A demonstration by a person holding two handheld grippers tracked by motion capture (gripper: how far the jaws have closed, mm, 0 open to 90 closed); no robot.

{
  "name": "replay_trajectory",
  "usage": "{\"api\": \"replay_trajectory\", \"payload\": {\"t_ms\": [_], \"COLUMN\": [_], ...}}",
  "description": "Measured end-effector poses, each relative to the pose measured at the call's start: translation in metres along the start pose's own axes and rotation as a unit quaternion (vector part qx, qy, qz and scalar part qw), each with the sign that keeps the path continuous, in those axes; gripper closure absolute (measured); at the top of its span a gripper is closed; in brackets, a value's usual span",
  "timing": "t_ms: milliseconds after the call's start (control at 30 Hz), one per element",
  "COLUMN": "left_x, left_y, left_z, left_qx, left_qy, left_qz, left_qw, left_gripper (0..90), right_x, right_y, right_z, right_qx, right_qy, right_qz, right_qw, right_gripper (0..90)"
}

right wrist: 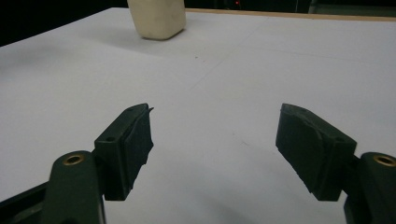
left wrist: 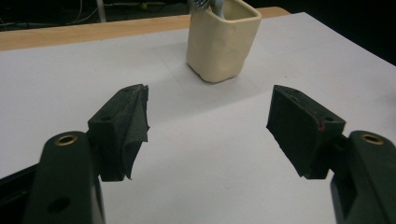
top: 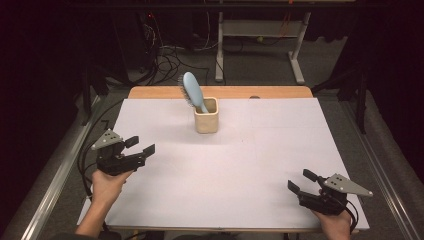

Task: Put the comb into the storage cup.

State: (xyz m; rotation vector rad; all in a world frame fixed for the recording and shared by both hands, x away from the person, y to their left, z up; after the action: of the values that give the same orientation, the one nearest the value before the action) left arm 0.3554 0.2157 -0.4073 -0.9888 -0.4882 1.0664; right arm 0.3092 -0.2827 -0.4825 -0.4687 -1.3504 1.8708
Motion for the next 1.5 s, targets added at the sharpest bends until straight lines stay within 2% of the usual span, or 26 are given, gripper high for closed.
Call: {"api": "replay_trajectory", "payload": {"t_ms": [1500], "left_x": [0.008], "left_y": [0.033], "left_z": [-0.001], "left_qx": [0.014], "left_qy": [-0.001], "left_qz": [0.033], "left_qw": [0.9994], "left_gripper": [29.3], "right_x": [0.001], "right_y": [0.000], "right_z": [0.000], "right_qx": [0.000], "right_qy": [-0.001], "right_qz": [0.000], "right_qw": [1.0000], "right_gripper": [27.4]}}
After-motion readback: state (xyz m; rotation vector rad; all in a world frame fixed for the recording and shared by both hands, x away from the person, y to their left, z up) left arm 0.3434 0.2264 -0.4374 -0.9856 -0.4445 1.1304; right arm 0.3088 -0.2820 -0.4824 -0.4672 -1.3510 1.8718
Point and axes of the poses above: each handheld gripper's, and its own axes: z roughly backward along the jaws, y roughly out of its underside, x roughly to its left, the point moved 6 cm from there along -z, roughly forward along the jaws, and after that the axes turned 7 degrees about -y, right-handed, at the moved point
